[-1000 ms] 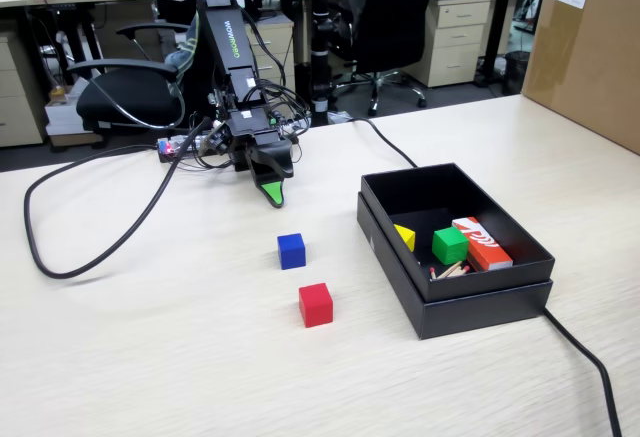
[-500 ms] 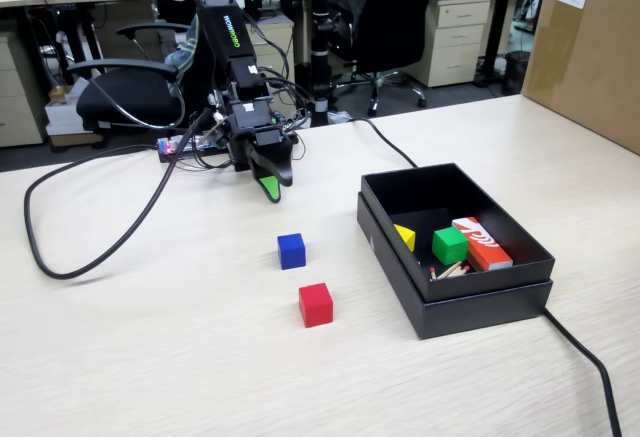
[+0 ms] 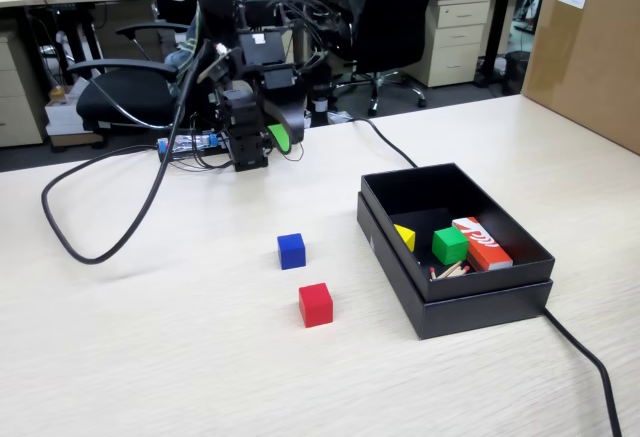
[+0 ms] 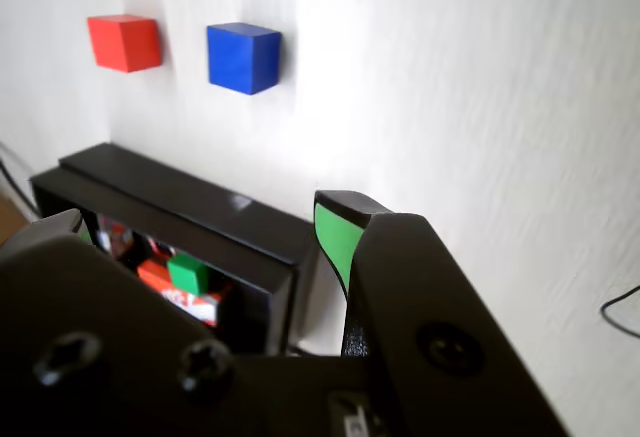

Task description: Put the red cube on top of the blue cube

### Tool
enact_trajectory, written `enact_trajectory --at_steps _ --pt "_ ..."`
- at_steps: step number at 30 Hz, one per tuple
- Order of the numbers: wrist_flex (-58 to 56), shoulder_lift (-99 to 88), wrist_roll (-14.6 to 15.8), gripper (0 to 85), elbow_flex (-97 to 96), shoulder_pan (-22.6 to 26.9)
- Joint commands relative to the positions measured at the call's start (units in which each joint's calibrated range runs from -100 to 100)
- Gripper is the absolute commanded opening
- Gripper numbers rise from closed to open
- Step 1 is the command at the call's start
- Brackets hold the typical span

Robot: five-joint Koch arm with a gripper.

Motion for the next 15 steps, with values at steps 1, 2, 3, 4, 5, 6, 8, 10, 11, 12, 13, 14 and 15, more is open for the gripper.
enact_trajectory --at_steps 1,2,3,4,5,6,8,10,11,12,13,14,15 --pt "-2.4 12.7 -0.1 44.7 13.7 -1.2" --pt "-2.9 15.9 -0.1 44.7 16.4 -1.3" --pt "-3.4 18.7 -0.1 44.7 18.7 -1.5" --pt "-4.2 21.8 -0.1 44.7 21.4 -1.7" --pt "-5.4 26.0 -0.1 44.8 25.2 -1.9" --pt "-5.8 29.7 -0.1 44.8 28.4 -2.0" --pt "-5.8 36.9 -0.1 44.8 34.4 -2.4" --pt "-5.8 44.4 -0.1 44.7 39.9 -2.5" --pt "-5.8 47.6 -0.1 44.7 42.3 -2.5" --pt "-5.9 51.2 -0.1 44.8 44.8 -2.4" --pt "-5.9 53.8 -0.1 44.8 46.6 -2.5" --pt "-5.8 56.2 -0.1 44.8 48.0 -2.5" --pt "-5.8 58.2 -0.1 44.8 49.3 -2.6"
